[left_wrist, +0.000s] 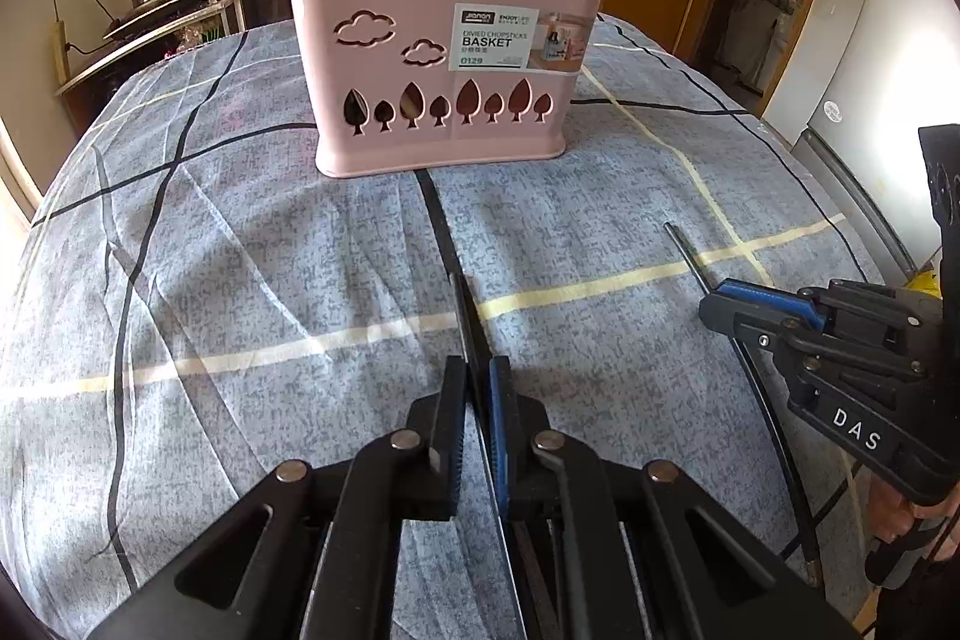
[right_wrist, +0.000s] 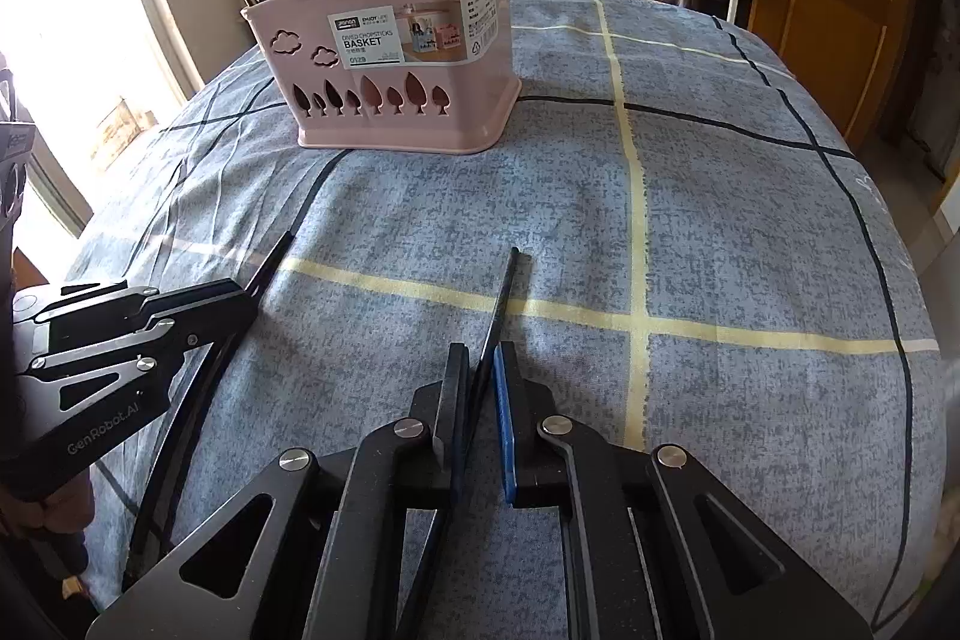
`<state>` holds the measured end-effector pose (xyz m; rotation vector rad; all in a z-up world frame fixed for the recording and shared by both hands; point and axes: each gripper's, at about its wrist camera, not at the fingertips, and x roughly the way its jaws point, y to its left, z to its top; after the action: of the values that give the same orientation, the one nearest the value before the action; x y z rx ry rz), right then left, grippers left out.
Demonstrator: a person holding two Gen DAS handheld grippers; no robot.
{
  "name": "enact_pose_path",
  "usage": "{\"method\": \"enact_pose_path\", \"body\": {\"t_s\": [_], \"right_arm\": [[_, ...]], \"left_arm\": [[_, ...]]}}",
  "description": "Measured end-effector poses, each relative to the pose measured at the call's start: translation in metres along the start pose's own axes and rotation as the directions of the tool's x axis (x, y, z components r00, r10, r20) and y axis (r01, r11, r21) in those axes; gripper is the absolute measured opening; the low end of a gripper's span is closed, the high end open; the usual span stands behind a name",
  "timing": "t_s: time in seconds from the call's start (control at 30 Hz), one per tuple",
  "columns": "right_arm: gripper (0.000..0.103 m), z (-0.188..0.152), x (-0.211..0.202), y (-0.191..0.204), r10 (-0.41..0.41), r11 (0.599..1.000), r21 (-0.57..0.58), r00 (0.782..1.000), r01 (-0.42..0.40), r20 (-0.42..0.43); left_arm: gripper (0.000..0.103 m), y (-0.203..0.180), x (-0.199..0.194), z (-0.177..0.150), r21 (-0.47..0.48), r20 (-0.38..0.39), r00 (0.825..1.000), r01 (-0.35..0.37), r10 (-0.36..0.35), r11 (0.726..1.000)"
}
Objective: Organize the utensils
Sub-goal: 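Lift the held chopsticks with both tools and carry them over the basket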
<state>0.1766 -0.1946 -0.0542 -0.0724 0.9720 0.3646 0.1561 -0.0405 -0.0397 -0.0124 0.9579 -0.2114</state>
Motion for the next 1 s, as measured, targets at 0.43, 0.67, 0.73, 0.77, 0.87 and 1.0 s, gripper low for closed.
{"method": "enact_pose_path", "body": {"t_s": [0.43,0.67,0.73,0.77,0.87,1.0], "right_arm": [[0.006,0.007,-0.029,0.002,0.072,0.997,0.006,0.993,-0.073,0.094],[0.005,0.023,-0.07,0.008,0.107,0.994,-0.015,0.971,-0.106,0.213],[0.005,0.031,-0.083,0.009,0.111,0.994,-0.024,0.961,-0.108,0.255],[0.005,0.034,-0.09,0.011,0.112,0.994,-0.03,0.955,-0.108,0.275],[0.005,0.043,-0.109,0.013,0.114,0.993,-0.046,0.936,-0.105,0.332],[0.005,0.053,-0.128,0.013,0.109,0.994,-0.058,0.915,-0.094,0.388]], "left_arm": [[0.007,0.002,-0.029,0.009,0.0,0.062,0.998,0.032,-0.032,0.999],[0.006,0.007,-0.078,0.028,0.01,0.187,0.98,0.072,-0.072,0.997],[0.006,0.009,-0.094,0.034,0.018,0.234,0.969,0.078,-0.08,0.997],[0.006,0.009,-0.102,0.037,0.022,0.255,0.963,0.08,-0.083,0.997],[0.005,0.012,-0.121,0.046,0.035,0.31,0.947,0.08,-0.087,0.996],[0.005,0.014,-0.136,0.056,0.047,0.354,0.931,0.076,-0.088,0.996]]}}
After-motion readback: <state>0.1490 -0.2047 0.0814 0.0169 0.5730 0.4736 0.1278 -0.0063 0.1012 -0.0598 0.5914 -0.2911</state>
